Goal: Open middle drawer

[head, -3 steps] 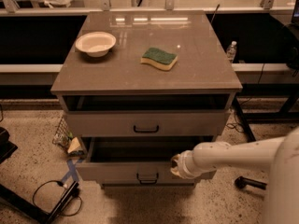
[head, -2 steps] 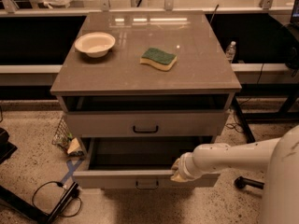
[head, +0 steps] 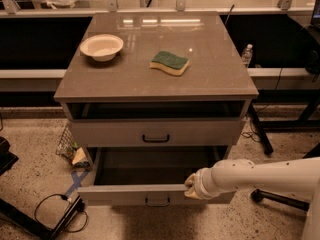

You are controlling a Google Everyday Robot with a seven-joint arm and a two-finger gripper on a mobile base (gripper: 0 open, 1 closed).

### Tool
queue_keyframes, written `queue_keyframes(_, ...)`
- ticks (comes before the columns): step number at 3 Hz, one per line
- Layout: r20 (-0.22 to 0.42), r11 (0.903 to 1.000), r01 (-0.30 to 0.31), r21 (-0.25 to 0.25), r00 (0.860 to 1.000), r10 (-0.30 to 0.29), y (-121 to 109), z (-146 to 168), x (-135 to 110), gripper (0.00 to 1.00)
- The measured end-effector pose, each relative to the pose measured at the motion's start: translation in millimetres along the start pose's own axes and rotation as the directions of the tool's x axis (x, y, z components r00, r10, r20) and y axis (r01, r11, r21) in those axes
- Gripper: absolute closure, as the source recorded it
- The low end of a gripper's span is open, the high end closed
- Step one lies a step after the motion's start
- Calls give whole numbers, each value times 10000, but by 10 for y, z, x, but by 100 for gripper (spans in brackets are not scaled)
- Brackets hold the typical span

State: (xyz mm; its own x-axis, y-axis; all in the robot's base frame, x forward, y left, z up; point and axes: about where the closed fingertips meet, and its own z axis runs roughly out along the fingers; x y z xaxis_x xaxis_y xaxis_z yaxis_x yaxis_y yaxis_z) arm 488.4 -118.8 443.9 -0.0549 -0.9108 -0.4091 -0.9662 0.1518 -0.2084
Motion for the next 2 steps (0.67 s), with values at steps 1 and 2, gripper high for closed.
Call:
queue_keyframes(1,178,9999,153,11,9997,-153,148,-114,15,97)
queue_keyframes(2,178,9999,153,11,9997,-153,148,-114,15,75)
